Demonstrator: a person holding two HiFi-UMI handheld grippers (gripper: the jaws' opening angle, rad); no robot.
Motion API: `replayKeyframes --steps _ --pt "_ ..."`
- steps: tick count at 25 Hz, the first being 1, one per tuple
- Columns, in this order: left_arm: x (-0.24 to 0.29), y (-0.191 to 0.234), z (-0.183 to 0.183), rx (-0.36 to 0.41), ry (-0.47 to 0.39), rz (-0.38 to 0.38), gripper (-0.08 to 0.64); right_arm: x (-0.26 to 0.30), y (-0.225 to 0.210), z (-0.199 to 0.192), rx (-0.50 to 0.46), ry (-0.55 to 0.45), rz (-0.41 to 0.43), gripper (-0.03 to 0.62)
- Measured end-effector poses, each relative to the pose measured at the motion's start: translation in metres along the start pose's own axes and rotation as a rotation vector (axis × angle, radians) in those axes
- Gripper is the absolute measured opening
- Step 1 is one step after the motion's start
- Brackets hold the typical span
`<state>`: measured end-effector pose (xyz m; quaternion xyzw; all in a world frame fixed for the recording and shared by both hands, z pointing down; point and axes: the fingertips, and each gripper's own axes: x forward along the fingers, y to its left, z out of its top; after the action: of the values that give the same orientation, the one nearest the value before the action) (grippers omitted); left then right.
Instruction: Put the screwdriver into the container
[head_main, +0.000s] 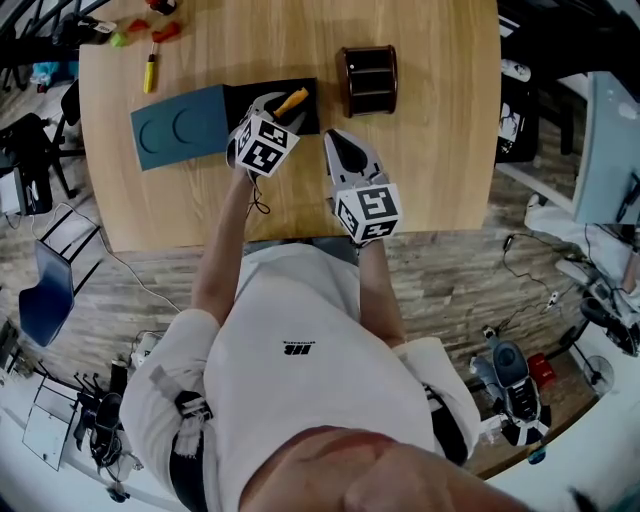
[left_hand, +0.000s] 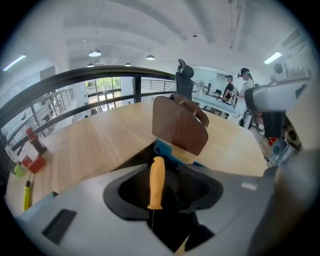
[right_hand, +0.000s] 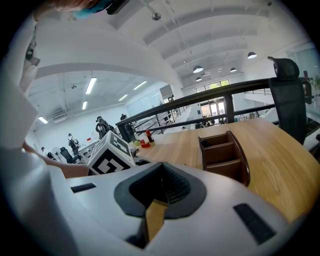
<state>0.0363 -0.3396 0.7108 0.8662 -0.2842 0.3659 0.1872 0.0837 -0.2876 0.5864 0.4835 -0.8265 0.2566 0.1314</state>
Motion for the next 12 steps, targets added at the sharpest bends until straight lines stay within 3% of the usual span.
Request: replayKeyframes --steps 7,12 --pt "-0.044 -0.009 0.025 0.02 -0.125 0.003 0.194 -0.017 0.013 0.015 -0.045 -0.034 -0.011 -0.005" --pt "-0.085 -0.019 0.045 0.045 -0.216 0.002 0.149 -0.03 0.019 0.031 -0.085 -0.068 -0.025 -0.005"
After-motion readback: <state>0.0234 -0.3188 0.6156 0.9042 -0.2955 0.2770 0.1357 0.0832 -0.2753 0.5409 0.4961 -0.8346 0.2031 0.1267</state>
